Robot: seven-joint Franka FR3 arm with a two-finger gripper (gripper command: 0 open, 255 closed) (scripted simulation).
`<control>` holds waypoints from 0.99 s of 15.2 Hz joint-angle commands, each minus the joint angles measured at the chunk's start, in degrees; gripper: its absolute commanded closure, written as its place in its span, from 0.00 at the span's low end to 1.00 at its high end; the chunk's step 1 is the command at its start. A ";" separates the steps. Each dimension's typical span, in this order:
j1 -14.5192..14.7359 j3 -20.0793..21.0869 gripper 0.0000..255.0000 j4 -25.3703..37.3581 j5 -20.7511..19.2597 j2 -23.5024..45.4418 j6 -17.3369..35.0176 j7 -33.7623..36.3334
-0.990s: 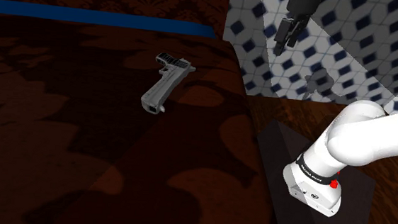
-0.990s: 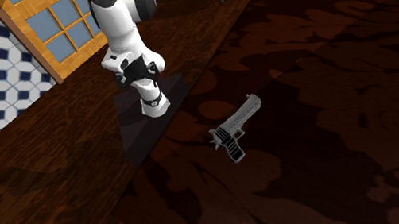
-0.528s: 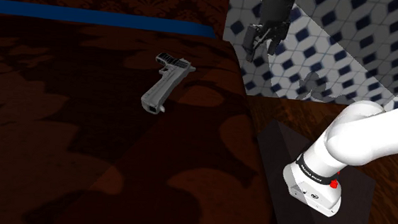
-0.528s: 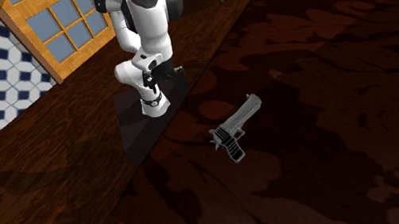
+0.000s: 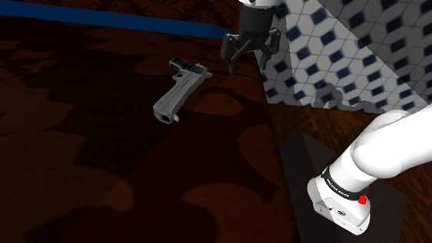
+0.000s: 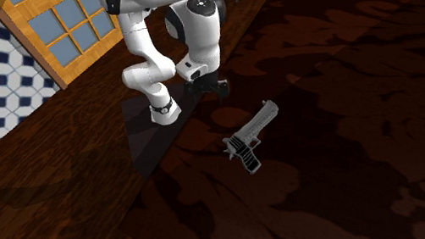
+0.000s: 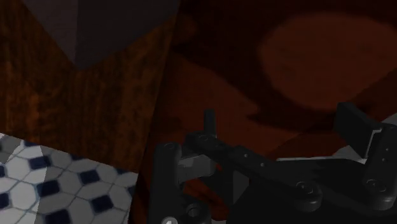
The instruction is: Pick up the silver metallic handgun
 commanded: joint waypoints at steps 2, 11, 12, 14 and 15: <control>-1.45 4.23 0.00 4.68 -1.07 6.38 1.51 9.12; -1.39 13.45 0.00 24.94 -13.00 31.16 1.44 37.35; -0.48 13.66 0.00 27.86 -14.84 34.27 0.81 40.30; 0.05 13.40 0.00 28.07 -15.40 35.27 1.35 41.29; 0.00 13.36 0.00 27.24 -15.38 35.21 2.14 41.31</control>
